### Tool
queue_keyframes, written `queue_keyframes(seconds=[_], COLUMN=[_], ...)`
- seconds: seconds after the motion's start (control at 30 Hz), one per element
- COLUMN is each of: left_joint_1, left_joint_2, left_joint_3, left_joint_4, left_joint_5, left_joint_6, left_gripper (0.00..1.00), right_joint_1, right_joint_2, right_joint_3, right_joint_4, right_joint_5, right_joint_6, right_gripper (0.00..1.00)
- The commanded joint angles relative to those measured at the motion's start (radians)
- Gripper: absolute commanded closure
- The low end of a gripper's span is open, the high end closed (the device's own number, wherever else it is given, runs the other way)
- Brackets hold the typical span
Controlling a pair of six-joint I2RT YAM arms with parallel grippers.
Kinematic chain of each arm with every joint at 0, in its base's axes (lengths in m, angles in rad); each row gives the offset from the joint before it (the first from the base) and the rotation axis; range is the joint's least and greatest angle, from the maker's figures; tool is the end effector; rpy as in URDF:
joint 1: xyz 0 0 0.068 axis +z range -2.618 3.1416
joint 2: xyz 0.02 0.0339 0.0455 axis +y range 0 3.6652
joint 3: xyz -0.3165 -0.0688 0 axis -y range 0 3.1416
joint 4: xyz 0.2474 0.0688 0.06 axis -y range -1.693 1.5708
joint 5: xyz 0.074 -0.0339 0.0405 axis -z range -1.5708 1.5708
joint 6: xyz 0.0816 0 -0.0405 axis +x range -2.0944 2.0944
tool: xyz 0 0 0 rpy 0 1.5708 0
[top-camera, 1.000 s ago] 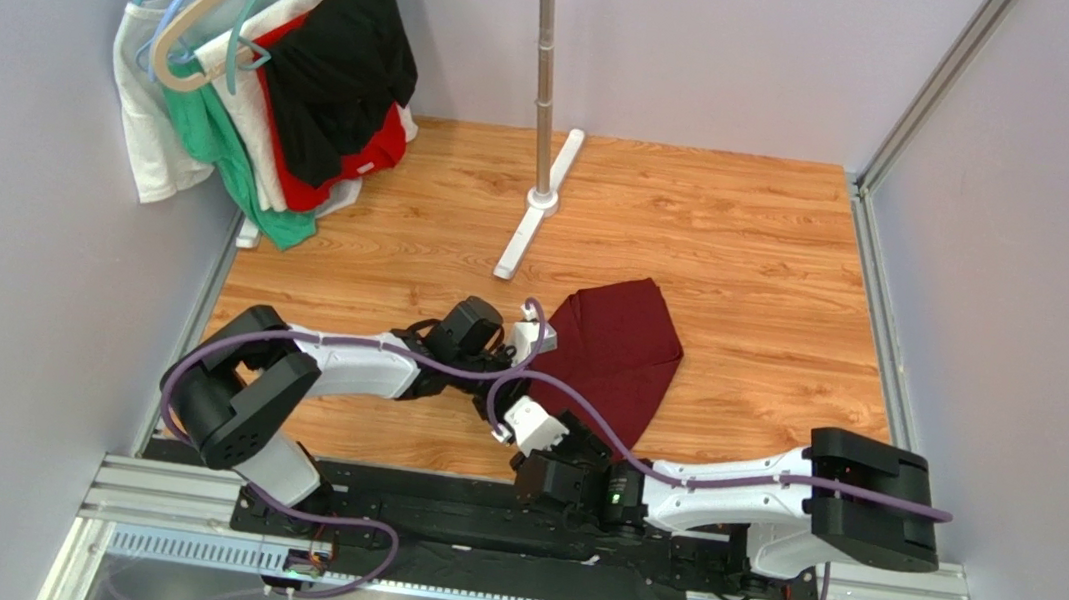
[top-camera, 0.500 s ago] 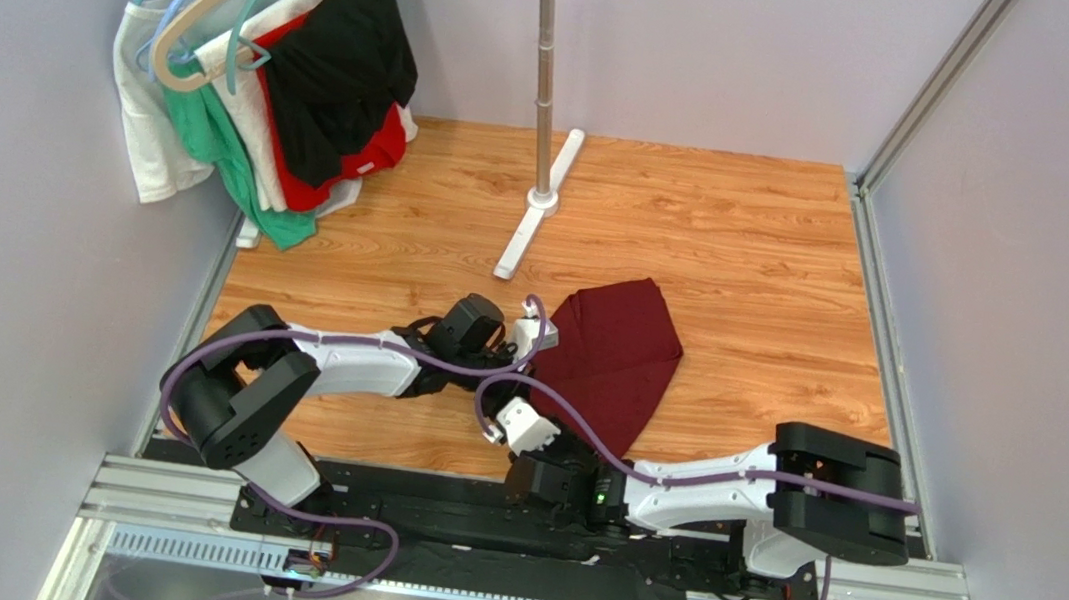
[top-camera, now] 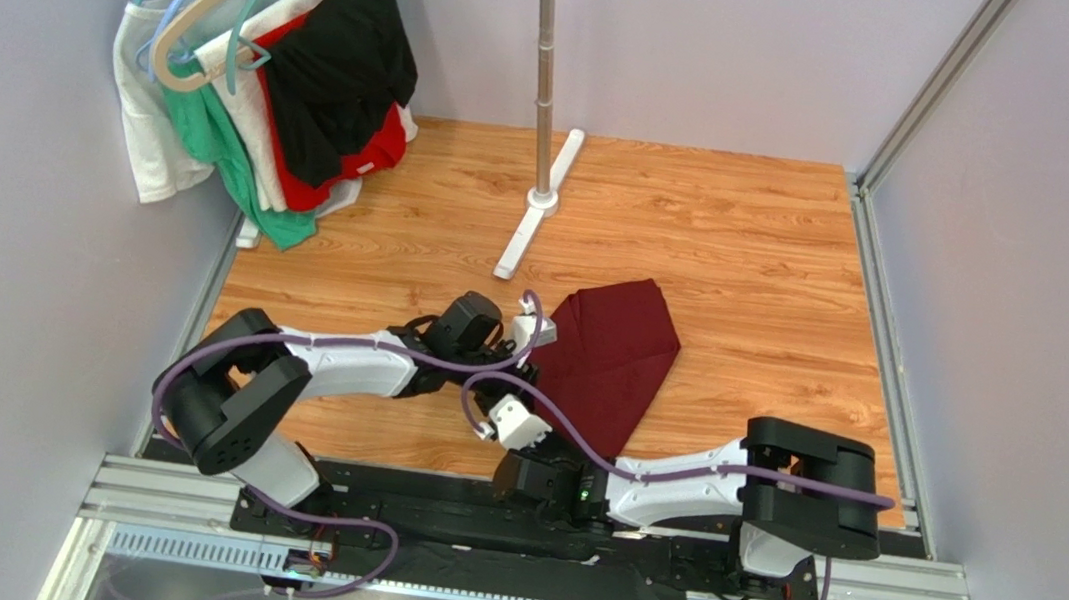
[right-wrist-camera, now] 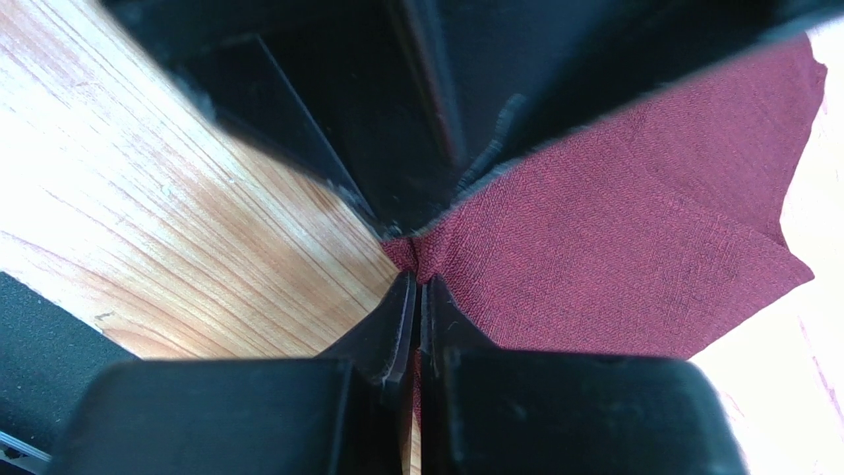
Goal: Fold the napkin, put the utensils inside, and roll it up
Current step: Roll the napkin at the center of the board.
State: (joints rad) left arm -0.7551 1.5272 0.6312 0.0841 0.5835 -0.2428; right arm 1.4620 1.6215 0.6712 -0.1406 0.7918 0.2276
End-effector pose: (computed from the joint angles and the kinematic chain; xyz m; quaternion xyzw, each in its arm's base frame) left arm 0.1916 -0.2420 0.1709 0.3285 0.8336 -0.4043 0.1837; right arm 0.0891 0.2813 0.1467 -0.4439 0.7839 -0.0847 0.4257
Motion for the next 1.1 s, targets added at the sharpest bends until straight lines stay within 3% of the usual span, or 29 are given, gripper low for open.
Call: queue_keyframes(seconds=[0.0,0.13,0.2,0.47,0.6,0.9,1.07], left_joint_1=[0.017,0.048,0.060,0.131,0.151,0.139,0.044], left_joint_2=[-0.082,-0.183,-0.223,-0.416,-0.521,-0.573,-0.512], left_joint_3=[0.022,-0.001,-0.014,-0.065,-0.091,-0.176,-0.159], left_joint_4=[-0.009,-0.046,-0.063,-0.179,-0.202,-0.020,0.098], left_joint_5=[-0.016,-0.057,-0.105,-0.286,-0.306,-0.200,-0.198], left_joint_6=[-0.049,-0.078,-0.090,-0.176,-0.165,-0.115,0.023], left_gripper=[0.45,0.28,0.24,0.23,0.22,0.24,0.24], right_joint_1=[-0.026,-0.095,-0.133,-0.314,-0.388,-0.590,-0.692], right_joint_2=[0.003,-0.148,-0.201,-0.281,-0.279,-0.247,-0.203], right_joint_3=[-0.005,-0.028,-0.048,-0.061,-0.062,-0.007,0.027], right_joint_4=[-0.076,-0.099,-0.100,-0.088,-0.057,-0.073,-0.085], right_joint_5=[-0.146,-0.235,-0.310,-0.552,-0.686,-1.040,-1.219], right_joint_6=[0.073,0.111,0.125,0.093,0.099,0.142,0.141], right_gripper=[1.00,1.00,1.00,1.00,1.00,1.00,1.00])
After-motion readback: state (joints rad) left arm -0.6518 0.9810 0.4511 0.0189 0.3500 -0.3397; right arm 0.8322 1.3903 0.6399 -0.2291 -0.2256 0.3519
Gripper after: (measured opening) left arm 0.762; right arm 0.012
